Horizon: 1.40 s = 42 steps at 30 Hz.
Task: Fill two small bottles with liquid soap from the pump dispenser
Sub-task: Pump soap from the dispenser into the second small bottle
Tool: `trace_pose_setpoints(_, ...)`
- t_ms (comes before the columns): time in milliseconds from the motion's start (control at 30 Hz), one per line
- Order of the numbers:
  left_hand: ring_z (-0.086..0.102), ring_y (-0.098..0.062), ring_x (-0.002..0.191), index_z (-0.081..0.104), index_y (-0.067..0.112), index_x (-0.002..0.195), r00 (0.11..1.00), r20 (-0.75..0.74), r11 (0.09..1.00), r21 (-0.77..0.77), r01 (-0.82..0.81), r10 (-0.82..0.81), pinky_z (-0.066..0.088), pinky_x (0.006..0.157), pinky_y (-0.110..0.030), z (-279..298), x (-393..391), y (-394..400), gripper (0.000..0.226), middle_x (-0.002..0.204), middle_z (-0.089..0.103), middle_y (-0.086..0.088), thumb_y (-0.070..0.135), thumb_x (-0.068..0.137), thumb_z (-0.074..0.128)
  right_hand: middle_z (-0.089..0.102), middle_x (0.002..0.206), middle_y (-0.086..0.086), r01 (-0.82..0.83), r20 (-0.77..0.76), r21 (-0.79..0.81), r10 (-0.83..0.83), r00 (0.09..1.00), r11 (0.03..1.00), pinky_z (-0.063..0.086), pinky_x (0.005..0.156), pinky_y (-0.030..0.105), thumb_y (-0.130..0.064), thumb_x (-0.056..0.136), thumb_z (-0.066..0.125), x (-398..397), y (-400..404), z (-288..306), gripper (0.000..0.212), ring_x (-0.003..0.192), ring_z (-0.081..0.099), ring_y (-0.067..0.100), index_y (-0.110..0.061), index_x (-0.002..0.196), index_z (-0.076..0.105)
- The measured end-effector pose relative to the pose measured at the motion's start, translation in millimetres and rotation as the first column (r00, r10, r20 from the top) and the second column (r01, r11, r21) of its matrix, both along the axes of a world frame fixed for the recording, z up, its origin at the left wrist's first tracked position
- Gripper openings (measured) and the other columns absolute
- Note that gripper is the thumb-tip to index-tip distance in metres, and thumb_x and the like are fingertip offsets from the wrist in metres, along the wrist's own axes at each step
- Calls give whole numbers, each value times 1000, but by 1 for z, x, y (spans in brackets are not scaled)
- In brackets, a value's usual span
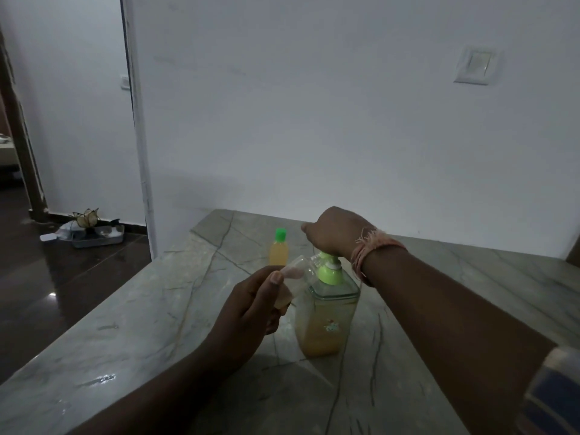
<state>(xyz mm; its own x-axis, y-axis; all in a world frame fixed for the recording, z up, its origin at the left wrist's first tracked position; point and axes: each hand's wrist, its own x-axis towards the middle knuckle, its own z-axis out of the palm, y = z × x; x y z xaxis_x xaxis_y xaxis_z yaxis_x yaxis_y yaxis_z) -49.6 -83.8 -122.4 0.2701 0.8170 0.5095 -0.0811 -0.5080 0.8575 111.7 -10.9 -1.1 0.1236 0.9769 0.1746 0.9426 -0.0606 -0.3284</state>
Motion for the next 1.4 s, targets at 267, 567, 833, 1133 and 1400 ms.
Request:
trace_pose_setpoints(267, 45, -12, 52, 66, 22, 116, 1000, 3, 1000, -22, -10, 10, 36, 46, -26, -2, 0, 2, 46, 70, 56, -4, 55, 93, 45, 53, 74, 4, 1, -79, -28, -3, 997, 1000, 45, 73, 31, -39, 93, 48, -1, -1, -6, 35, 80, 56, 26, -16, 67, 49)
trace_pose_setpoints(567, 46, -11, 52, 65, 20, 116, 1000, -11, 999, -32, -29, 29, 37, 47, -24, -4, 1, 2, 50, 71, 56, -5, 58, 90, 45, 56, 68, 4, 38, -166, 30, -33, 986, 999, 39, 60, 28, -40, 88, 58, 4, -1, -10, 35, 69, 57, 23, -13, 66, 53)
trace_pose_setpoints(833, 47, -10, 52, 64, 19, 117, 999, -20, 999, -22, -35, 35, 38, 47, -22, -2, -1, 2, 52, 69, 56, -1, 59, 89, 45, 58, 69, 3, 30, -45, 73, -26, 999, 997, 45, 65, 30, -44, 86, 57, -1, -3, -2, 35, 72, 60, 25, -16, 66, 52)
trace_pose_setpoints(1133, 45, -12, 52, 66, 21, 117, 999, -10, 999, -25, -44, 44, 36, 46, -26, -2, 0, 0, 48, 70, 55, -4, 57, 92, 45, 58, 72, 3, 27, -55, 24, -26, 998, 999, 43, 64, 29, -39, 87, 56, -2, -4, -2, 31, 66, 54, 20, -16, 66, 53)
trace_pose_setpoints(1400, 46, -12, 52, 64, 16, 118, 999, -15, 999, -11, -50, 50, 37, 46, -25, -1, 1, 0, 51, 68, 55, -3, 55, 92, 44, 57, 68, 3, 67, -139, 60, -59, 989, 996, 43, 66, 30, -38, 86, 56, -1, -5, -10, 30, 73, 59, 26, -15, 66, 53)
